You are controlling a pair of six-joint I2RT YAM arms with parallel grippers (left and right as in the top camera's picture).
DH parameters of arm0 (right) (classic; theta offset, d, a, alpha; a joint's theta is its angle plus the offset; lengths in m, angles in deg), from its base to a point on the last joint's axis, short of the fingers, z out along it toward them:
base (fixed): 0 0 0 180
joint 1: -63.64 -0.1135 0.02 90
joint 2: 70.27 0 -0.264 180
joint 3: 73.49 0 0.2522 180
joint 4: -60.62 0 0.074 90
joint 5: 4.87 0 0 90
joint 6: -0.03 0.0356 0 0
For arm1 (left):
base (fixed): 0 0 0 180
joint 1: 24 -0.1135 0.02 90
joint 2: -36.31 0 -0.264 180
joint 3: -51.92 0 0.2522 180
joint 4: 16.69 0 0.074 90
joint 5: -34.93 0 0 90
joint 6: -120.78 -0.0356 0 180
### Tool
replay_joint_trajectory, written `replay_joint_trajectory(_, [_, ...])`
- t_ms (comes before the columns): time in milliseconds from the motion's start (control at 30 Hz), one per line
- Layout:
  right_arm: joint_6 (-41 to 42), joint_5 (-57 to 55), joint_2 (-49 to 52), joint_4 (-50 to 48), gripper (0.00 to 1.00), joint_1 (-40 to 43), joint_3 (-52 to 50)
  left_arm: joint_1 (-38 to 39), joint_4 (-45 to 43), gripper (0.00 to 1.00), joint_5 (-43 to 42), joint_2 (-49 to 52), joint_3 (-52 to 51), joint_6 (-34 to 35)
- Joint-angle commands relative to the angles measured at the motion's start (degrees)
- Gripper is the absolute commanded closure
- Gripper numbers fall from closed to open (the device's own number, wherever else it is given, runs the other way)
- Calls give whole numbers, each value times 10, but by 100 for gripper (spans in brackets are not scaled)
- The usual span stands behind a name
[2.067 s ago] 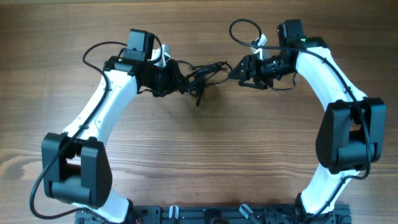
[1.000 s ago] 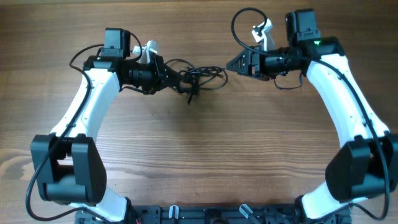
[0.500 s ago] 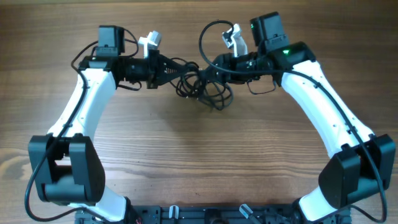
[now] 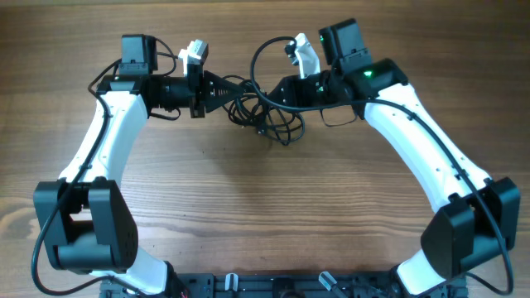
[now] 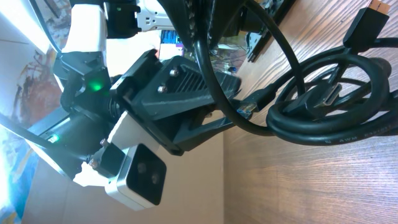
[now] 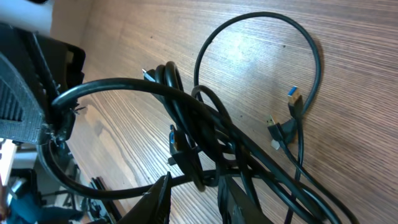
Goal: Untangle cables
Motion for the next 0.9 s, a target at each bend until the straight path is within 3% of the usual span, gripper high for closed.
replay_joint_trajectory(0, [-16,-5,34,-9,73,-6,0,0,0,96,-29,1,4,-15])
replay_joint_trajectory(367, [-7,31,71,-51,72,-24,0,0,0,95,-29,1,4,-15])
replay_joint_trajectory(433, [23,32,71,-68,64,-25,0,0,0,95,-29,1,4,-15])
replay_joint_trajectory(567, [43,12,72,-86,61,-30,0,0,0,95,-29,1,4,-13])
replay_joint_trajectory(667, [44,-34,77,-78,68,-36,0,0,0,96,-29,1,4,-11])
replay_joint_trajectory(767, [42,-57,79,-51,87,-36,0,-1,0,96,-26,1,4,-11])
replay_joint_trajectory(800, [42,-56,74,-36,95,-33,0,-1,0,96,-4,1,4,-11])
replay_joint_trajectory(867, [42,-45,63,-22,95,-28,0,-1,0,96,66,1,4,-11])
